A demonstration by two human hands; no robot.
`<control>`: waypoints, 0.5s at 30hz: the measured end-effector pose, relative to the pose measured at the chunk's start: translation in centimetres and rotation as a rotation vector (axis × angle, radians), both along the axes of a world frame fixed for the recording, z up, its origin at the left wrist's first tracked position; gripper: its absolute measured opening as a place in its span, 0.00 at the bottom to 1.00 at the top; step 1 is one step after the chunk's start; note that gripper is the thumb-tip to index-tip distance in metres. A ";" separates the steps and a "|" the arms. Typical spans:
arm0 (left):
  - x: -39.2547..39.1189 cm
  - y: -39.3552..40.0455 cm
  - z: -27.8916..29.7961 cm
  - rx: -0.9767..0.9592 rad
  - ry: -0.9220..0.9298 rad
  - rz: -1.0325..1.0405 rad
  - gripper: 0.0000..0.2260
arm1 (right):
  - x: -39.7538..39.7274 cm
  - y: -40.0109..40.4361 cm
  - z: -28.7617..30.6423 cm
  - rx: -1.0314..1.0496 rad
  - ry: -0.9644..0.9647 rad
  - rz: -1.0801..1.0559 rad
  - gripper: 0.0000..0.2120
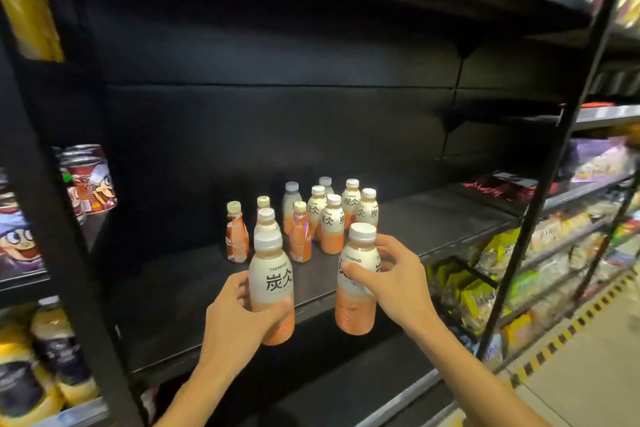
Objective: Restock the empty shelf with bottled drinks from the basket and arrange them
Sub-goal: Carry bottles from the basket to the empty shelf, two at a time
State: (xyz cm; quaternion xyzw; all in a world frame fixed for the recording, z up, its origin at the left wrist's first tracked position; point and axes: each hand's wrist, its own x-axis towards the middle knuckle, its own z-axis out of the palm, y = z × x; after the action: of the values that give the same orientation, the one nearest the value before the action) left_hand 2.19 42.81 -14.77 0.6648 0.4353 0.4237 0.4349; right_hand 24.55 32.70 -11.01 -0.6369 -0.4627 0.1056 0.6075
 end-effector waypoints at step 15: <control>11.2 9.4 -3.1 -0.081 0.019 0.024 0.32 | 10.4 11.4 -2.7 0.006 -0.021 -0.028 0.25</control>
State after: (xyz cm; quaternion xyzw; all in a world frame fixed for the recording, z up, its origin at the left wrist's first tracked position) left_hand 13.39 52.26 -17.85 0.6454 0.4643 0.4044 0.4520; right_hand 34.97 44.09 -13.68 -0.6427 -0.4605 0.0889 0.6058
